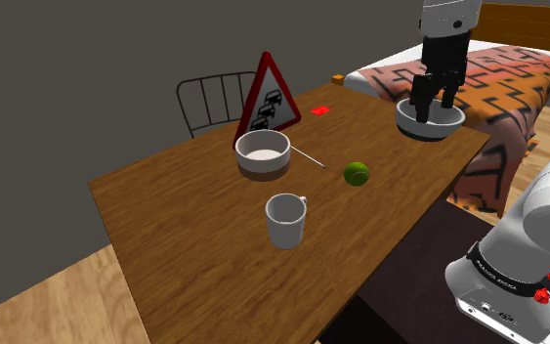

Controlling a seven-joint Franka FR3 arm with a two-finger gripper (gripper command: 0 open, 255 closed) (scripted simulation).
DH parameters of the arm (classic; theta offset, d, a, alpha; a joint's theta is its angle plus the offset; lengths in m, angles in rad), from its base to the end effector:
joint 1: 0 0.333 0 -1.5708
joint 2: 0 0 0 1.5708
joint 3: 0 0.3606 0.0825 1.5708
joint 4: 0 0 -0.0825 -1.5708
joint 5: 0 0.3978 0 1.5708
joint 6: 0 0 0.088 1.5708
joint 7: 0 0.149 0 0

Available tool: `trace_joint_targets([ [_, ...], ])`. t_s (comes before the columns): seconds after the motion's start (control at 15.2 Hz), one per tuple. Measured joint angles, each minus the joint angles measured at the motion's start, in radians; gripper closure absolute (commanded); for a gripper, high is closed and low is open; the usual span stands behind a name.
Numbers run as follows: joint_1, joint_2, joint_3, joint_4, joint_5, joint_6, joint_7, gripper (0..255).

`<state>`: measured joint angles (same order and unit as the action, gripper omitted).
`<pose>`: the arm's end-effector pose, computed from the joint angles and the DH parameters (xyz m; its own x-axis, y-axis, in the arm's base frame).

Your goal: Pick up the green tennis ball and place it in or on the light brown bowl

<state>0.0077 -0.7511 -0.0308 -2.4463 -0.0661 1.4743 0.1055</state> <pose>0.2722 -0.0183 0.5207 0.9694 -0.1213 -0.2133 -0.1093 -0.9917 0.0674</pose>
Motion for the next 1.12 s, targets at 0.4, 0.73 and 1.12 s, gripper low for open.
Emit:
trace_joint_targets([
  [0.4,0.013,0.034,0.04,-0.088,0.017,0.176,0.058,0],
  [0.73,0.034,0.103,0.107,-0.181,0.038,0.406,0.149,0],
  [1.12,0.039,0.282,0.192,-0.2,0.023,0.687,0.271,0],
])
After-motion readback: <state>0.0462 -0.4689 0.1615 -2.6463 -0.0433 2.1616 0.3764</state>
